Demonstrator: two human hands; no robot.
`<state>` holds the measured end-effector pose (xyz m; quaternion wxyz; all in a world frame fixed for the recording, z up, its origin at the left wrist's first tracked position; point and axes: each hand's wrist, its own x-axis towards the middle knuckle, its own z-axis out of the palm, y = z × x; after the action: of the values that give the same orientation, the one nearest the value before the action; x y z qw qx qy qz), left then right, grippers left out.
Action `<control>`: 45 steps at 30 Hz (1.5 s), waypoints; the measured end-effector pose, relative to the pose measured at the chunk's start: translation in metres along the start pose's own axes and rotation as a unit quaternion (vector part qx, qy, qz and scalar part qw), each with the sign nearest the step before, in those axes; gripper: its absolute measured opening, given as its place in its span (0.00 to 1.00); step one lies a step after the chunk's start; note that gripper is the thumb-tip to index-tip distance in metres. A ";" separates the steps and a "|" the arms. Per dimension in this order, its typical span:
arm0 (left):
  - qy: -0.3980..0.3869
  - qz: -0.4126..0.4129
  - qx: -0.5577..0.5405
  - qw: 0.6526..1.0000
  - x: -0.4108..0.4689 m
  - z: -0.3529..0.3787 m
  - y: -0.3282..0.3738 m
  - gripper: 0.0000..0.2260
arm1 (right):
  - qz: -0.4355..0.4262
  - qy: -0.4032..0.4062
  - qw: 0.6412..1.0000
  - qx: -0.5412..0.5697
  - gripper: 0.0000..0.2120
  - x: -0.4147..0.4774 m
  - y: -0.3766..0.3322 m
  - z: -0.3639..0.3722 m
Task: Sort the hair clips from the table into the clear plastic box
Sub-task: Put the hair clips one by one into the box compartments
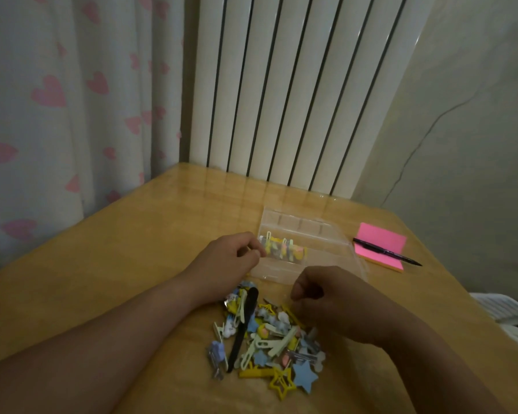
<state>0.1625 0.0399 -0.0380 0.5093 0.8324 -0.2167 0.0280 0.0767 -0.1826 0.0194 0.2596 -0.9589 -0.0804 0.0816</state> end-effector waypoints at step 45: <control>-0.005 0.000 -0.013 1.000 0.001 0.001 -0.002 0.08 | 0.037 0.263 0.949 0.172 0.01 0.022 0.002 -0.038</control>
<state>0.1638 0.0398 -0.0394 0.5191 0.8258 -0.2192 0.0213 0.1059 -0.1986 0.0487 0.4289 -0.8896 0.0414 -0.1515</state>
